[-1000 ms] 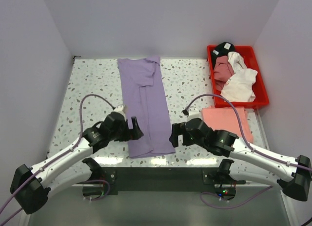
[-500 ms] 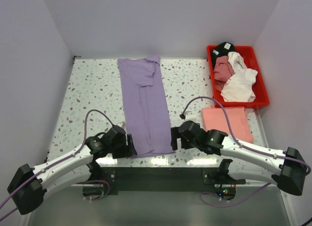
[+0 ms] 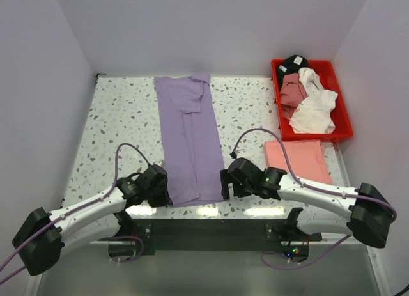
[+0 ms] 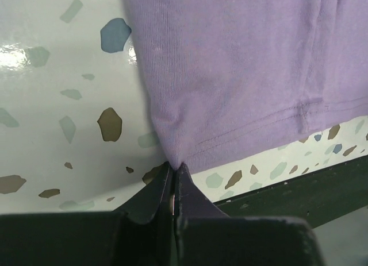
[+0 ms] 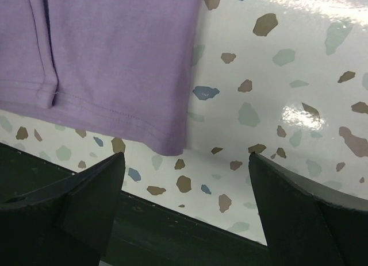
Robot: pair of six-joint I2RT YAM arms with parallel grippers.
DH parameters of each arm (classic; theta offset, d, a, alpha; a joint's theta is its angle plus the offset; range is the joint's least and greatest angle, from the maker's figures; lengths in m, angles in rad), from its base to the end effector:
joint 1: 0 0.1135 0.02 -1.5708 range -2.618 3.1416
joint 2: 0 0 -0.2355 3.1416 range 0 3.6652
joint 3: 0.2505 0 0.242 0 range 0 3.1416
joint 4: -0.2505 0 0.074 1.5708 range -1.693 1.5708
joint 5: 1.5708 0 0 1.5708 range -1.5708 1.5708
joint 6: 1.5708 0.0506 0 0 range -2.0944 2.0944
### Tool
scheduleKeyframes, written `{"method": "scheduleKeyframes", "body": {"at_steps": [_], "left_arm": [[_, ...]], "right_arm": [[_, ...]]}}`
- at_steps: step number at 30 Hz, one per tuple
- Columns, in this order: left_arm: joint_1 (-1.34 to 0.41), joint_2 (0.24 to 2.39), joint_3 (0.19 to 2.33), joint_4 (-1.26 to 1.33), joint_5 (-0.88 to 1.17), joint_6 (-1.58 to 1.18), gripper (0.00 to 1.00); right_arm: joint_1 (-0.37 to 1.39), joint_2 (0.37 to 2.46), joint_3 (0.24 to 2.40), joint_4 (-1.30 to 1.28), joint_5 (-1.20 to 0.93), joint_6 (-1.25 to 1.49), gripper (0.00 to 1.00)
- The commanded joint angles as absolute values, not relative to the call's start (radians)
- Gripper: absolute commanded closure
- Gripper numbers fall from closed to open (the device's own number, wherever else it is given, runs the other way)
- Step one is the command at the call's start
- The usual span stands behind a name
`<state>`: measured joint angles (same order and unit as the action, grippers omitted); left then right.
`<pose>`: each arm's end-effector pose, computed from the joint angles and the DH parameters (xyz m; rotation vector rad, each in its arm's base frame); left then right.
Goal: Fold and stack the t-shirts
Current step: Fold the tshirt
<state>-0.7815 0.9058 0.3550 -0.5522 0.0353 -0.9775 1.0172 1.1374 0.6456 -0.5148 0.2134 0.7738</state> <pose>0.1138 -0.1154 0.1160 -0.2640 2.8064 -0.5491 0.1259 0.1833 0.1651 -0.2352 2.5869 0.4135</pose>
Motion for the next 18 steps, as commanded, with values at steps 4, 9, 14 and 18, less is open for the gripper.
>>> {"method": "scheduleKeyframes", "body": {"at_steps": [4, 9, 14, 18], "left_arm": [[-0.785, 0.899, 0.37, -0.612, 0.011, -0.983, 1.0], [-0.785, 0.902, 0.367, -0.624, 0.014, -1.0, 1.0], [-0.785, 0.908, 0.367, -0.63, 0.02, -1.009, 1.0], [-0.785, 0.91, 0.37, -0.637, 0.02, -1.031, 1.0]], "right_arm": [[1.005, 1.216, 0.643, -0.451, 0.095, 0.758, 0.14], [1.002, 1.29, 0.646, -0.4, 0.002, 0.749, 0.25], [1.0, 1.362, 0.643, -0.351, -0.026, 0.759, 0.46], [1.0, 1.384, 0.644, -0.356, -0.003, 0.785, 0.65]]}}
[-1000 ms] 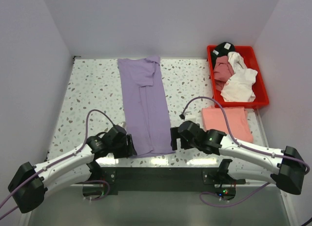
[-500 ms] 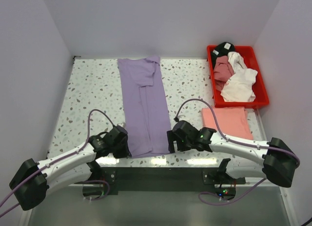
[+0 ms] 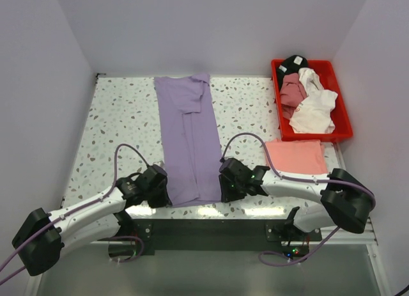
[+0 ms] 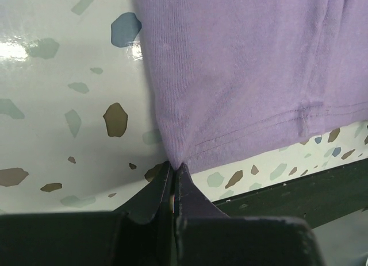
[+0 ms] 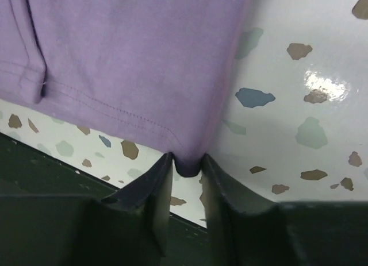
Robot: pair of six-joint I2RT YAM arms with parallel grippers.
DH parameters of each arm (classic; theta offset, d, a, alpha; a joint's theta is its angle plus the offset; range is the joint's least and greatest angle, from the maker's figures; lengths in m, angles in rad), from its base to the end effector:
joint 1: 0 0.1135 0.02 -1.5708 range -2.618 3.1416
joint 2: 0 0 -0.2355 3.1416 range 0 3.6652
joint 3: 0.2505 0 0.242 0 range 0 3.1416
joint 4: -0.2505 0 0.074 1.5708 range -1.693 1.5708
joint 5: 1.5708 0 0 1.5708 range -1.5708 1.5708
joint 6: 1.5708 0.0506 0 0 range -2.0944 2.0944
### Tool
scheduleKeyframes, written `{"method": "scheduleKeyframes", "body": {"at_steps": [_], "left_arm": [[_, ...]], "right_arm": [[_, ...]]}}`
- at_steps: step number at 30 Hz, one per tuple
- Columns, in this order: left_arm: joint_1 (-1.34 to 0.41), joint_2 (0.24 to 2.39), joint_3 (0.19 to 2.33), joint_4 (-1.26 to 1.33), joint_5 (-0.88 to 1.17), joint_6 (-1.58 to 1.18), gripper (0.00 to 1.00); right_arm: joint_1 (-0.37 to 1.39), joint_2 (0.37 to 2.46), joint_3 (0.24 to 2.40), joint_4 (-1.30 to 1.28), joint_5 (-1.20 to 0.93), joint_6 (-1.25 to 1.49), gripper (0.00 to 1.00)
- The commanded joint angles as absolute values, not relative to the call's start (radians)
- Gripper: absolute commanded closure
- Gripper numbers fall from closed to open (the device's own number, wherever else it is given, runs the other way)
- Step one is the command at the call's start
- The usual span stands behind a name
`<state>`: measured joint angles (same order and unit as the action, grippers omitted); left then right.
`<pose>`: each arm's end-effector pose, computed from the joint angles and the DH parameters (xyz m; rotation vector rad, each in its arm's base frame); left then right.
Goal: Fold and stack the t-shirts
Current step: Fold the tshirt
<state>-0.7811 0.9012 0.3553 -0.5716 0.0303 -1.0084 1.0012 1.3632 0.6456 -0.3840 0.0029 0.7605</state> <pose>0.1125 -0.1137 0.1157 -0.3114 2.8152 -0.5364 0.1316 0.2053 0.1238 -0.3347 2.7756 0.5128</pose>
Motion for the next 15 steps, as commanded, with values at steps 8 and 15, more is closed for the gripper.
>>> {"method": "scheduleKeyframes", "body": {"at_steps": [8, 15], "left_arm": [[-0.785, 0.875, 0.382, -0.767, 0.015, -1.101, 1.0], [-0.787, 0.807, 0.379, -0.814, 0.078, -1.104, 1.0]], "right_arm": [[1.0, 1.296, 0.58, -0.434, 0.015, 0.781, 1.0], [1.0, 1.218, 0.517, -0.416, -0.078, 0.798, 1.0]]}}
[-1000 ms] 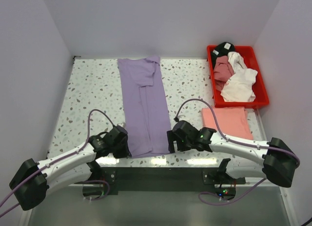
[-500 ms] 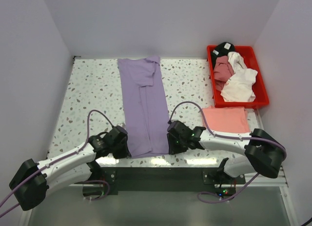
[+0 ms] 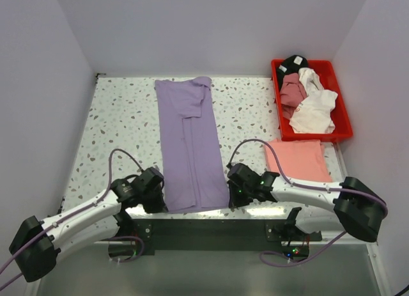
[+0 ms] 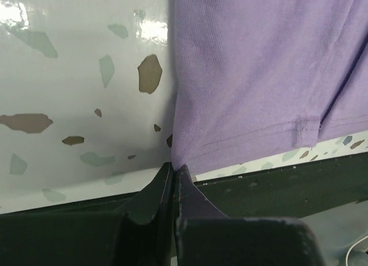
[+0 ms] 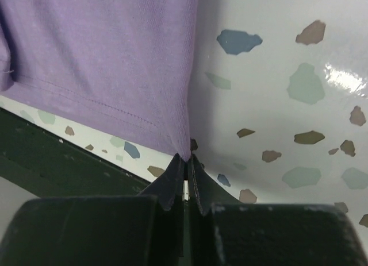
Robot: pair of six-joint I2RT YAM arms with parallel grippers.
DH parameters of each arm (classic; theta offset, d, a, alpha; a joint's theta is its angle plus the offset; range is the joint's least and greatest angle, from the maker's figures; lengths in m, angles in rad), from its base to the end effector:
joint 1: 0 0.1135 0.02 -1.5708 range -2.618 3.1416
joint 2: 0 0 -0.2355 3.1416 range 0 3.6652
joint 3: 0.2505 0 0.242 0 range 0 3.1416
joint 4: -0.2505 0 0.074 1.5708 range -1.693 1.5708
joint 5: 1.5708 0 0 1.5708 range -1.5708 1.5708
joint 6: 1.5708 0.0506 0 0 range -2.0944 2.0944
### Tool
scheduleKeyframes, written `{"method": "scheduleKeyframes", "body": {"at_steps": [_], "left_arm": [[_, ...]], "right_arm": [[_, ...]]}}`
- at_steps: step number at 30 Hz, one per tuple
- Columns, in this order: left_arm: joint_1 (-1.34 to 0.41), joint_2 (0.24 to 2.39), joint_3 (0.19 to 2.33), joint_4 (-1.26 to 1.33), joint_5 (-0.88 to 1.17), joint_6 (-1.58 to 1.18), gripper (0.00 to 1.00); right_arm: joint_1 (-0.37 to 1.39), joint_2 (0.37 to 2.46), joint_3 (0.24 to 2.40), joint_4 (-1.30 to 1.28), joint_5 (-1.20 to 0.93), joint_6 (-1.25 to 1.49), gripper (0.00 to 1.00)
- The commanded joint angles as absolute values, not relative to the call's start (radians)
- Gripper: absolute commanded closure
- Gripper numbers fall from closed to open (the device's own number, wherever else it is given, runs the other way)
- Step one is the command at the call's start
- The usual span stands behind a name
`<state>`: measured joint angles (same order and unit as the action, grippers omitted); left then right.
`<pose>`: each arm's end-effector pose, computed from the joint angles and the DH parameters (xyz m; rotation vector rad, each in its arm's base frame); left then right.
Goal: Fold and stack the t-shirts
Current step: Fold the tshirt
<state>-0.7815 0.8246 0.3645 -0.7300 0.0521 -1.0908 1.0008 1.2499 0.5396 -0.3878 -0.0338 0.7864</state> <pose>0.0997 -0.1027 0.1205 -0.4347 2.8835 -0.4975 0.1169 0.1856 0.1187 -0.3129 2.8007 0.5588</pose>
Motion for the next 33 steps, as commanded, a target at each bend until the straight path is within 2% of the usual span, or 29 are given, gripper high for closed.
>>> {"method": "scheduleKeyframes", "body": {"at_steps": [1, 5, 9, 15, 20, 24, 27, 33], "left_arm": [[-0.79, 0.802, 0.388, -0.821, 0.083, -1.1, 1.0], [-0.808, 0.784, 0.402, -0.767, 0.147, -1.098, 1.0], [-0.819, 0.756, 0.451, -0.727, 0.152, -1.098, 1.0], [-0.816, 0.779, 0.573, -0.775, -0.032, -1.121, 1.0], [-0.795, 0.905, 0.675, -0.73, -0.185, -1.077, 1.0], [-0.657, 1.0, 0.761, -0.686, -0.213, -0.978, 1.0], [-0.565, 1.038, 0.776, -0.542, -0.18, -0.943, 1.0], [-0.448, 1.181, 0.888, -0.414, -0.155, -0.842, 1.0]], "right_arm": [[1.002, 1.194, 0.511, -0.413, -0.09, 0.795, 1.0], [1.006, 1.146, 0.505, -0.338, -0.213, 0.787, 1.0], [1.008, 1.098, 0.544, -0.351, -0.212, 0.756, 1.0], [0.986, 1.124, 0.666, -0.416, -0.045, 0.701, 1.0], [0.858, 1.201, 0.793, -0.371, -0.063, 0.623, 1.0], [0.795, 1.291, 0.916, -0.339, -0.042, 0.546, 1.0], [0.756, 1.383, 1.001, -0.331, -0.009, 0.519, 1.0], [0.663, 1.549, 1.17, -0.298, -0.038, 0.497, 1.0]]}}
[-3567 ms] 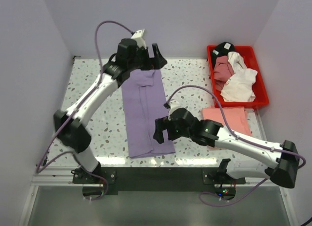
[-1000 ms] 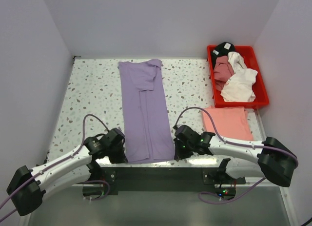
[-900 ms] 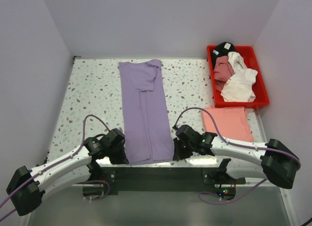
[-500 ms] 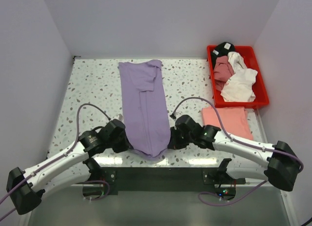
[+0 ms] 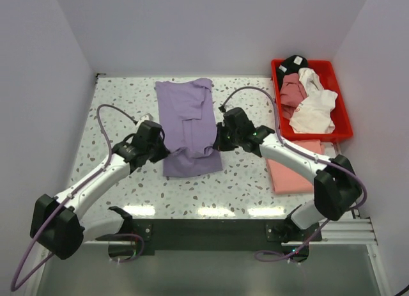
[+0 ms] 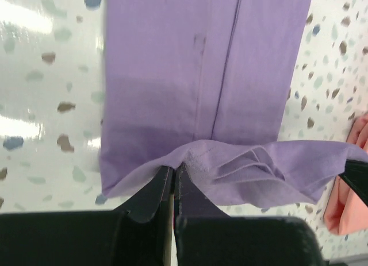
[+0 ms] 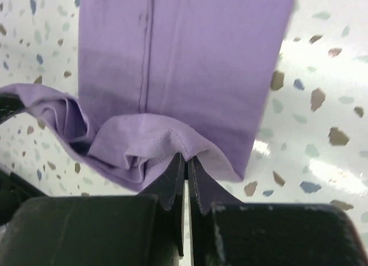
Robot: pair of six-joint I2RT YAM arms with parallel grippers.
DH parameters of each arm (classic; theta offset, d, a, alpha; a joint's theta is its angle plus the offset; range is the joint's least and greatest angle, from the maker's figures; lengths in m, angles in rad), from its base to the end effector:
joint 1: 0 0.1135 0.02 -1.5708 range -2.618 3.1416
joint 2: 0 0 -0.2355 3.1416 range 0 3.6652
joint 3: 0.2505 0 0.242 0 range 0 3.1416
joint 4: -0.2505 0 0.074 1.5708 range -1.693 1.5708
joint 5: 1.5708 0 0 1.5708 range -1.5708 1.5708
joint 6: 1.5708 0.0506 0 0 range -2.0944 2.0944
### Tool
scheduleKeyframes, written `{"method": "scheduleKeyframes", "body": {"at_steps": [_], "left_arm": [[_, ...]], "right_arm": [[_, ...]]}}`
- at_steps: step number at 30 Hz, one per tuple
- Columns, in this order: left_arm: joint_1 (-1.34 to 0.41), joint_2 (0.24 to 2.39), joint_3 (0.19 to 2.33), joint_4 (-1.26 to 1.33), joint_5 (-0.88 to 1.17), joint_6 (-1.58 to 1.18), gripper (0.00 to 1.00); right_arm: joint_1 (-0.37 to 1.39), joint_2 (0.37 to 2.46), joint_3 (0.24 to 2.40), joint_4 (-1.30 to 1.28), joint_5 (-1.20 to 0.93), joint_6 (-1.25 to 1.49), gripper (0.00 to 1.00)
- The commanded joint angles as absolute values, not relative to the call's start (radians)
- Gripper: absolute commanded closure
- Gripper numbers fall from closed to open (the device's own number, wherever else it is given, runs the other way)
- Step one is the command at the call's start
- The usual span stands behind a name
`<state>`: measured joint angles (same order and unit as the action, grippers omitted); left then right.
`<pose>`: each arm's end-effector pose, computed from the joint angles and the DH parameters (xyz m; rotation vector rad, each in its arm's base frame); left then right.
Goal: Fold and stack the t-shirts
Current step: Fold the tshirt
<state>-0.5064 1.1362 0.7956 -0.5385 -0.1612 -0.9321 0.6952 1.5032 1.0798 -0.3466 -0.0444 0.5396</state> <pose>0.2146 -0.1098 0.2099 -0.5954 2.4128 -0.4388 0.2534 0.2143 0.2201 -0.2122 2.4276 0.6412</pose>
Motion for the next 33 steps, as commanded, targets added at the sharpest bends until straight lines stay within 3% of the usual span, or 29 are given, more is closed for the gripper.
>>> {"method": "scheduleKeyframes", "body": {"at_steps": [1, 16, 33], "left_arm": [[-0.434, 1.221, 0.897, -0.404, -0.141, -0.83, 1.0], [-0.258, 1.485, 1.048, -0.29, -0.055, -0.729, 1.0], [-0.213, 1.695, 1.172, -0.281, -0.038, -0.652, 1.0]], "right_arm": [[0.655, 1.566, 1.19, -0.299, -0.04, 0.495, 1.0], [0.571, 1.871, 1.488, -0.357, -0.077, 0.43, 1.0], [0.525, 2.028, 1.631, -0.374, -0.094, 0.397, 1.0]]}}
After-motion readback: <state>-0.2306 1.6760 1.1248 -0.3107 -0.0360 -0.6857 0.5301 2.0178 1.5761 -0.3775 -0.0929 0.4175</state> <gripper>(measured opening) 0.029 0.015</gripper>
